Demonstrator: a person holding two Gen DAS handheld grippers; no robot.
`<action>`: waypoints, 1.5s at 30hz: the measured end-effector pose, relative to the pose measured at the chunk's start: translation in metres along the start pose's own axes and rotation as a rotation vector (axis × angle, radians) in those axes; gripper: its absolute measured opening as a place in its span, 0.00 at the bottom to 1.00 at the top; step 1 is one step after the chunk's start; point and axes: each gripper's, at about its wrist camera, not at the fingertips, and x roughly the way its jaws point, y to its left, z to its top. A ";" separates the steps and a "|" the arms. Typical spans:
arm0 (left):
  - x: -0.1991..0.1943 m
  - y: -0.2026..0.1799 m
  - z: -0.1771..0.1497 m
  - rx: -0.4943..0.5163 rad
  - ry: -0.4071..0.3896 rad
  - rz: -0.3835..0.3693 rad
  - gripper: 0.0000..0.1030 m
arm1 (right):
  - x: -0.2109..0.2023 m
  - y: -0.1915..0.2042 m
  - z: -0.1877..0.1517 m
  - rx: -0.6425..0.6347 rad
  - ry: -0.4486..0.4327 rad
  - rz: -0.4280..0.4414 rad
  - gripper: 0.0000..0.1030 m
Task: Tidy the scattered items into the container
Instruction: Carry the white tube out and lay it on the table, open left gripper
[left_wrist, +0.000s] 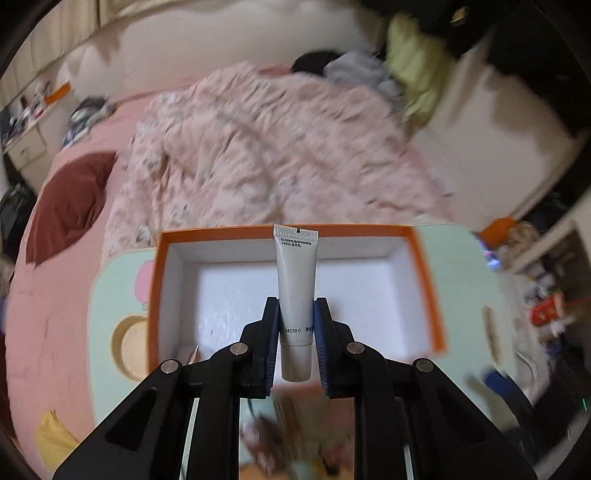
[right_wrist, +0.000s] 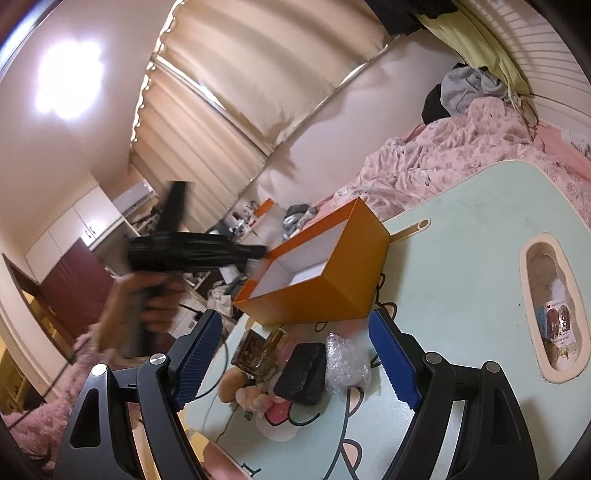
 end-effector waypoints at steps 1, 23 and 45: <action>-0.015 -0.001 -0.010 0.019 -0.017 -0.011 0.19 | 0.001 0.000 0.000 -0.001 0.004 -0.004 0.79; -0.008 0.063 -0.170 -0.013 -0.115 0.224 0.20 | 0.032 0.005 -0.006 -0.089 0.092 -0.183 0.79; -0.004 0.053 -0.174 -0.012 -0.239 0.289 0.37 | 0.186 0.094 0.096 -0.277 0.500 -0.552 0.79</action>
